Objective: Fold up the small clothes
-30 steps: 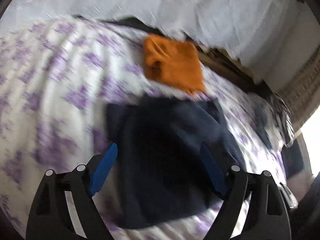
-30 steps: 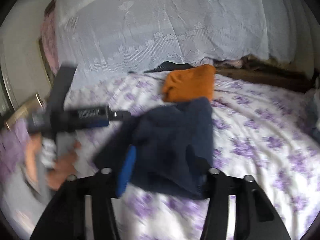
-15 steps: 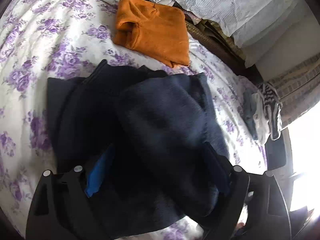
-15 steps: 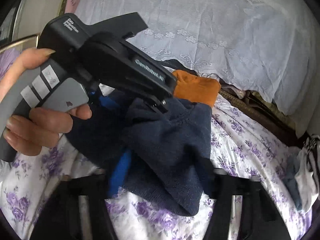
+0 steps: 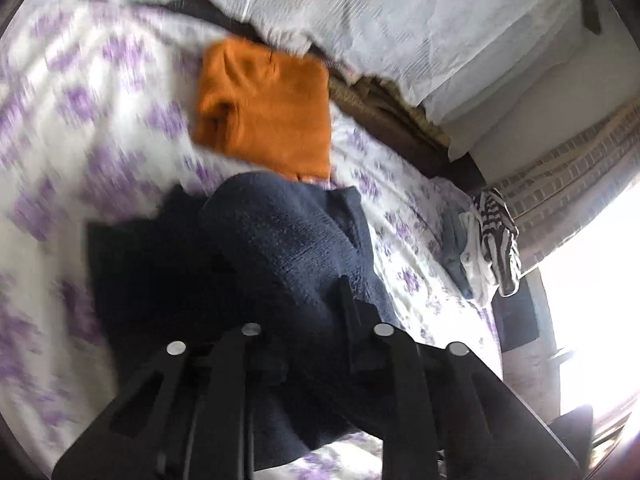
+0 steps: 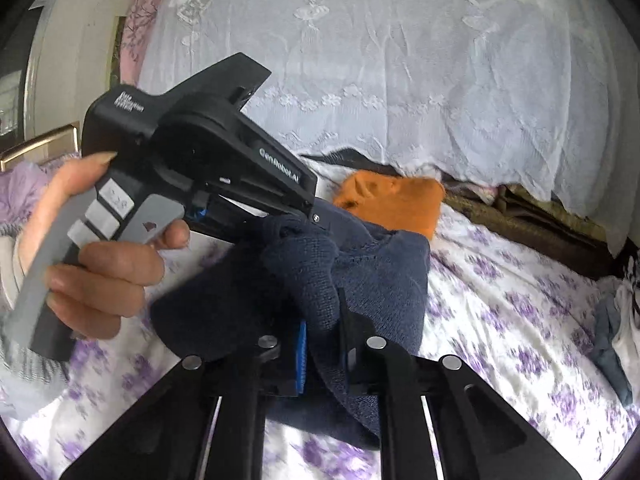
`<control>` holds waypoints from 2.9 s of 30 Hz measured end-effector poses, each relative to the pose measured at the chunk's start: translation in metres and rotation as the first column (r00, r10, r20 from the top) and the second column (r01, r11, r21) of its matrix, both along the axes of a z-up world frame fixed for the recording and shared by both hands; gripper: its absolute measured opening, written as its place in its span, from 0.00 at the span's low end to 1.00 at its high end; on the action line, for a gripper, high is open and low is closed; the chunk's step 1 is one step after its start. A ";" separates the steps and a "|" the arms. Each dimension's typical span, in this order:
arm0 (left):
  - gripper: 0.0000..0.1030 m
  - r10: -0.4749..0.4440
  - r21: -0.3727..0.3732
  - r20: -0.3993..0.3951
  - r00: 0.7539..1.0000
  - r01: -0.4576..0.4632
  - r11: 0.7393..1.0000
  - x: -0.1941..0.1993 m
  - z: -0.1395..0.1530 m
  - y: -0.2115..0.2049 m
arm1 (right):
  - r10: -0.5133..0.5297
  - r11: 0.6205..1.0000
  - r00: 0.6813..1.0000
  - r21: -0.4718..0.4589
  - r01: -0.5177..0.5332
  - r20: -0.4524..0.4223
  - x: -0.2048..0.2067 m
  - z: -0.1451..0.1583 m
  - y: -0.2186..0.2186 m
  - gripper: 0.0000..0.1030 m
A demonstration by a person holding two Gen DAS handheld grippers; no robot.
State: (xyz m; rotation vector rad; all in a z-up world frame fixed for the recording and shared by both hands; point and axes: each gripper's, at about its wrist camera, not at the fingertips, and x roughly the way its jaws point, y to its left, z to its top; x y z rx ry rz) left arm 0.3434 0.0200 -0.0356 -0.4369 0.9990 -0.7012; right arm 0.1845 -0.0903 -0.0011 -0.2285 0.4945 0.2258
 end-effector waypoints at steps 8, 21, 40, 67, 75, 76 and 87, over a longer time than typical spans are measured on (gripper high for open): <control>0.15 0.061 0.113 0.049 0.997 -0.067 0.991 -0.010 -0.004 0.057 | 0.100 0.995 0.994 -0.023 -0.100 -0.033 0.006 -0.008 0.054 0.12; 0.24 0.119 0.250 0.062 0.991 -0.131 0.959 -0.022 -0.050 0.069 | 0.115 0.983 0.976 -0.121 -0.139 -0.184 0.015 -0.065 0.084 0.15; 0.41 0.182 0.205 0.199 0.963 -0.222 0.953 -0.061 0.009 0.077 | 0.255 0.953 0.953 0.210 -0.219 -0.164 -0.015 -0.039 0.025 0.45; 0.67 0.092 0.420 0.242 0.966 -0.190 0.888 -0.085 -0.051 0.018 | -0.043 0.969 0.904 0.203 0.142 -0.426 0.167 -0.064 -0.037 0.00; 0.71 0.221 0.334 0.259 0.940 -0.301 0.893 -0.087 -0.034 0.050 | 0.061 0.981 0.952 0.192 -0.003 -0.299 0.055 -0.021 -0.033 0.04; 0.80 0.225 0.346 0.236 0.946 -0.298 0.890 -0.083 -0.039 0.051 | 0.042 0.986 0.953 0.167 0.009 -0.301 0.048 -0.031 -0.033 0.04; 0.86 0.214 0.414 0.220 0.952 -0.289 0.863 -0.084 -0.047 0.042 | 0.018 0.989 0.950 0.143 0.028 -0.313 0.046 -0.032 -0.038 0.03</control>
